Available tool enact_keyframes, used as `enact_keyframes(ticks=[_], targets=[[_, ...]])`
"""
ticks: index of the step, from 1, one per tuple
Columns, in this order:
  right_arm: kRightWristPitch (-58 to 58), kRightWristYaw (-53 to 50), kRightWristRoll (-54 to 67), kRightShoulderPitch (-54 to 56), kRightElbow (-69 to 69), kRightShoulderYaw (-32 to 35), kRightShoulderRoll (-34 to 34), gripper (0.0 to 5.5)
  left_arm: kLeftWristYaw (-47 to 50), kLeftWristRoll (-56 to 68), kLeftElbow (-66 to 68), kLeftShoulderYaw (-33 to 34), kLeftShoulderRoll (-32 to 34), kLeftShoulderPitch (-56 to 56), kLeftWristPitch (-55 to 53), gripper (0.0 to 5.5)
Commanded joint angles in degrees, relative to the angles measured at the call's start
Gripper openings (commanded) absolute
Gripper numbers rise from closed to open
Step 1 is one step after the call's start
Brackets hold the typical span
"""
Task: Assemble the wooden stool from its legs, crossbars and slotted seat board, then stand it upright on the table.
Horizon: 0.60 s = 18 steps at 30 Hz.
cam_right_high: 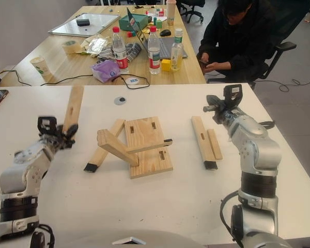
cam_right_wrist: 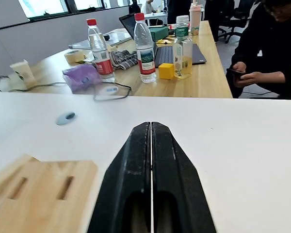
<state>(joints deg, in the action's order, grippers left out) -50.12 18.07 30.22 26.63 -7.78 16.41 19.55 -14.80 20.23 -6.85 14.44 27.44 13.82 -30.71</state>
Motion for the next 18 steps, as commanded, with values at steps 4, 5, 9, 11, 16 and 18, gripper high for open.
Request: enact_keyframes(ticks=[4, 5, 9, 11, 16, 18], targets=[[-21.27, -1.18, 38.19, 23.72, 9.20, 13.14, -8.44, 0.80, -16.23, 25.12, -8.92, -0.74, -3.18, 21.13, -4.17, 2.00], [-22.10, -1.19, 42.76, 26.06, 11.14, 14.40, -8.27, 0.96, -17.18, 31.03, -9.27, 0.25, -3.78, 23.01, -6.73, 2.00], [-21.69, -1.94, 52.24, 32.29, 18.35, 16.79, -5.17, 1.62, -18.49, 50.08, -7.42, 3.11, -3.18, 28.57, -15.12, 2.00], [-21.91, -0.95, 54.85, 34.43, 20.33, 16.59, -3.29, 2.01, -18.18, 55.95, -5.30, 3.88, -2.09, 30.34, -18.26, 2.00], [-24.60, 3.00, 59.40, 34.61, 20.37, 13.46, -0.16, 2.71, -19.05, 59.51, -2.57, 3.52, -0.54, 30.47, -21.15, 2.00], [-25.23, 4.63, 60.44, 33.85, 19.40, 11.94, 0.86, 3.11, -19.69, 60.58, -2.49, 3.16, -0.40, 30.07, -22.05, 2.00]])
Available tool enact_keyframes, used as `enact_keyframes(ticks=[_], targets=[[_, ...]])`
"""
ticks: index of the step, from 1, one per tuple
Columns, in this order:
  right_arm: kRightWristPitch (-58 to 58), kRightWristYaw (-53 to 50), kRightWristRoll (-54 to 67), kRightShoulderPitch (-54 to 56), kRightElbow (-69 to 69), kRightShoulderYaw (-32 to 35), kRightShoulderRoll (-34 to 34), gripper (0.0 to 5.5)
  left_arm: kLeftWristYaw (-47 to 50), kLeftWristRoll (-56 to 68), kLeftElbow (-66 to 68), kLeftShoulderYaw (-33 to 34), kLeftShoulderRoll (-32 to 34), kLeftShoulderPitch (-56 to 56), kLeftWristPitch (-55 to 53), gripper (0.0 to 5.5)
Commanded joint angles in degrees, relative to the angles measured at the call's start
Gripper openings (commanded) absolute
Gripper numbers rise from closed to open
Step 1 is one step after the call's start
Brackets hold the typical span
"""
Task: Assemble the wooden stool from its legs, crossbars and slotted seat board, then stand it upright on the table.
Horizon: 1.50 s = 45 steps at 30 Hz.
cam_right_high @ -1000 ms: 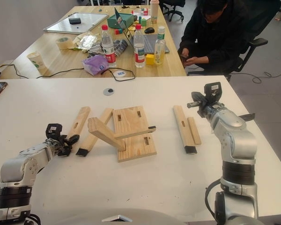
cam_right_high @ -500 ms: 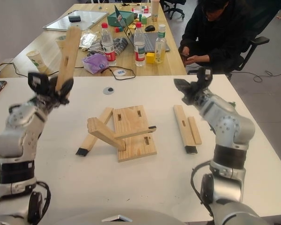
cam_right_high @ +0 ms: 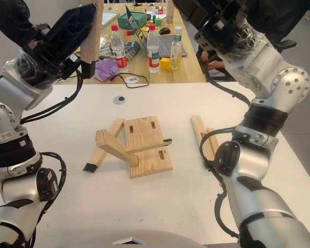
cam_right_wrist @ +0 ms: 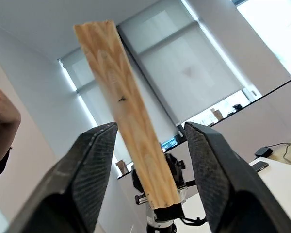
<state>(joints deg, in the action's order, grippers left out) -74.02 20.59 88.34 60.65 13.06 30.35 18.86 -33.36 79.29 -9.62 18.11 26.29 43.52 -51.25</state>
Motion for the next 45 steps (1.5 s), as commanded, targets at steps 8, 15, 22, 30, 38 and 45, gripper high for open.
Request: enact_keyframes(ticks=[8, 15, 22, 30, 38, 45], targets=[[0.18, 5.16, -1.63, -0.27, -2.68, -8.47, 1.87, 3.81, 0.25, 4.24, -3.92, -4.54, -2.39, -2.90, -2.62, 2.00], [1.06, 6.88, -4.31, 2.71, -1.76, -10.65, 2.15, 3.81, -0.65, -1.37, -5.06, -8.63, -2.04, -5.19, -1.85, 2.00], [-0.22, 10.14, -5.61, 2.09, -0.95, -11.97, 4.32, 3.81, -0.60, -2.38, -4.36, -7.99, -2.75, -5.17, -0.38, 2.00], [-1.38, 14.47, -9.73, 2.25, -0.58, -14.71, 6.53, 3.81, -9.72, -18.80, -8.51, -16.27, 5.52, -5.53, 2.09, 2.00], [-2.23, 17.60, -13.01, 3.03, 0.30, -15.51, 7.39, 3.08, -13.90, -22.82, -6.34, -15.81, 6.10, -5.24, 3.02, 2.00], [-2.81, 20.87, -15.51, 2.33, 0.17, -16.16, 8.96, 2.66, -14.09, -21.64, -4.76, -13.53, 5.02, -5.00, 2.77, 2.00]])
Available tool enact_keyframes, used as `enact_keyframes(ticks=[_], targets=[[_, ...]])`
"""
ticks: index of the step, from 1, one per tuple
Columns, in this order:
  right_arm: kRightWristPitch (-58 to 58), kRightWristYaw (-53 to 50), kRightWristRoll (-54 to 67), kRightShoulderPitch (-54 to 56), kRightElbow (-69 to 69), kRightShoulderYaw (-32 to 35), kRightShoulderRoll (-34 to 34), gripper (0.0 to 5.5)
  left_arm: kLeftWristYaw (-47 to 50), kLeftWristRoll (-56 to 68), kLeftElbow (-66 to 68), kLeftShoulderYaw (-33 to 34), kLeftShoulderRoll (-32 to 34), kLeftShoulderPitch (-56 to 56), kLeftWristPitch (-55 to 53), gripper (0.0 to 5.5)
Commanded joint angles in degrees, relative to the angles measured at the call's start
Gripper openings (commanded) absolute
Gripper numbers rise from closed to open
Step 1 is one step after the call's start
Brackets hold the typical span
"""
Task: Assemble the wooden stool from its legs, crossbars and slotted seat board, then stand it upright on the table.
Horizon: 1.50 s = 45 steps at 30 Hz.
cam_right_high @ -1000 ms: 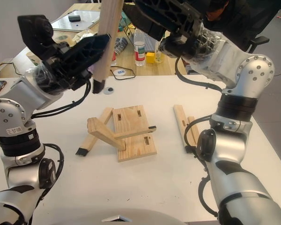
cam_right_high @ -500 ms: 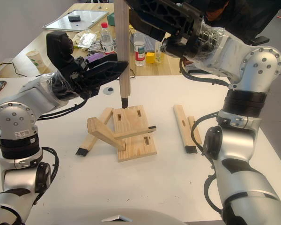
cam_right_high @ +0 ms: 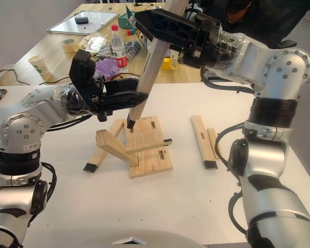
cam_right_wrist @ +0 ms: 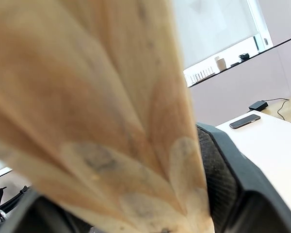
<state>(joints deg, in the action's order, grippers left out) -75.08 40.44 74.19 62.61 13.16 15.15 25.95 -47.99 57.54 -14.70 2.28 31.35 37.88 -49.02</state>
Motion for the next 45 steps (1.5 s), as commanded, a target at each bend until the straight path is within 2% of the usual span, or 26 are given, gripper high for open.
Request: enact_keyframes(ticks=[1, 4, 8, 9, 13, 19, 26, 29, 34, 45], targets=[[-1.82, 1.36, -1.50, 0.37, 0.16, -0.93, 1.79, 2.66, 0.51, 0.22, 0.39, 2.36, -0.24, 0.62, 0.53, 2.00], [-1.37, 1.63, -2.13, 0.05, -0.68, -0.97, 1.24, 2.56, 0.59, -0.77, 0.51, 1.71, -0.82, 0.56, 1.20, 2.00], [7.53, 3.06, -9.16, -1.99, -6.98, -3.54, 0.62, 2.37, 1.59, -3.81, 1.41, 1.53, -1.34, 0.70, 3.17, 2.00], [8.26, 3.29, -9.31, -2.07, -7.14, -3.18, 0.24, 2.29, 2.27, -4.20, 2.16, 2.08, -1.87, 1.16, 3.67, 2.36], [11.02, 3.42, -10.32, -2.08, -7.16, -1.88, -0.71, 2.15, 4.27, -4.46, 5.07, 4.59, -3.25, 3.46, 5.18, 2.98], [18.18, 5.71, -15.46, -4.07, -7.69, -2.44, -0.06, 2.07, 6.34, -4.28, 9.11, 8.83, -3.34, 5.88, 6.55, 3.00], [36.77, 17.01, -32.35, -13.44, -5.13, -8.24, 5.80, 2.07, 7.08, -5.35, 14.27, 13.23, -0.33, 6.73, 6.30, 3.00], [41.05, 20.17, -36.15, -19.13, -3.50, -9.40, 6.15, 2.07, 7.84, -7.89, 16.61, 12.18, 1.07, 5.55, 5.36, 3.00], [43.40, 21.94, -37.63, -26.44, -3.40, -9.53, 4.30, 2.07, 10.73, -23.00, 27.06, 1.90, 4.65, 6.61, 5.05, 3.00], [43.03, 25.99, -37.52, -33.24, -3.74, -11.21, 3.58, 2.07, 11.84, -24.94, 25.20, 0.82, 2.72, 8.03, -2.83, 3.00]])
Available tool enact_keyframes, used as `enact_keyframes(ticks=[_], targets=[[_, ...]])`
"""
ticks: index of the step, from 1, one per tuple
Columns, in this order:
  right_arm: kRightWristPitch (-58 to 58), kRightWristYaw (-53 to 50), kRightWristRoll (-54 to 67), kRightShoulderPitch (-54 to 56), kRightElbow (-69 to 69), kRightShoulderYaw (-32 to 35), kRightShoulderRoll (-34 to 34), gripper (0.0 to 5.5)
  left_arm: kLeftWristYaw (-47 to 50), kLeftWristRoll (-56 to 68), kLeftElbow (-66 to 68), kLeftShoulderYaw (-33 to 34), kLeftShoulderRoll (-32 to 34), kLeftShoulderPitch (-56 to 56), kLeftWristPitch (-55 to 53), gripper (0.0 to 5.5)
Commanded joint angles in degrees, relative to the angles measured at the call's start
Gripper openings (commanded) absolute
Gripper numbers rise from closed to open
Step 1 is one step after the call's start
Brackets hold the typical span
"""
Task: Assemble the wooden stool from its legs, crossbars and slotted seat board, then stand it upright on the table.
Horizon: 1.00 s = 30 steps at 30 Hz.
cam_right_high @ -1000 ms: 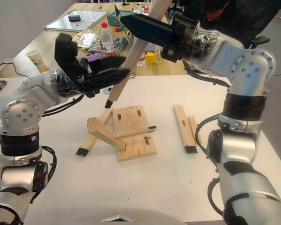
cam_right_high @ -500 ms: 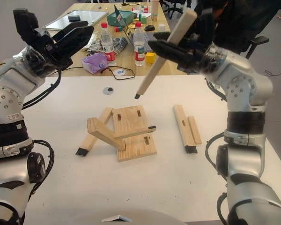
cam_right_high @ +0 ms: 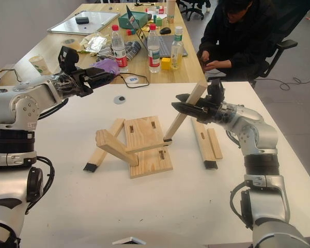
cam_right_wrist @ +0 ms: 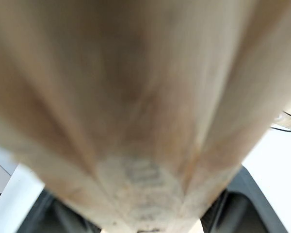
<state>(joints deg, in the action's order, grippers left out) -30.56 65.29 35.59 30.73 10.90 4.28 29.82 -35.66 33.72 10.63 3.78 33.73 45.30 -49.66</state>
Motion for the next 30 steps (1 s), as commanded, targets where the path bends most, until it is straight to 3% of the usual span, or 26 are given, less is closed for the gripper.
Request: enact_keyframes(ticks=[1, 9, 30], targets=[[-2.16, 1.54, 1.58, -1.82, -2.08, -0.36, -0.27, 2.07, -0.70, -1.37, 0.21, -0.85, 0.35, 0.67, -2.44, 3.00], [-3.41, 4.09, 1.26, -5.51, -4.18, -2.53, 0.14, 2.07, -2.20, -1.90, 2.93, 0.12, -0.26, 1.60, -3.29, 3.00], [11.74, 13.96, -9.83, -2.69, 3.27, -13.02, 7.47, 2.06, -3.21, -1.20, 3.16, 1.85, -1.56, 0.94, -5.38, 3.00]])
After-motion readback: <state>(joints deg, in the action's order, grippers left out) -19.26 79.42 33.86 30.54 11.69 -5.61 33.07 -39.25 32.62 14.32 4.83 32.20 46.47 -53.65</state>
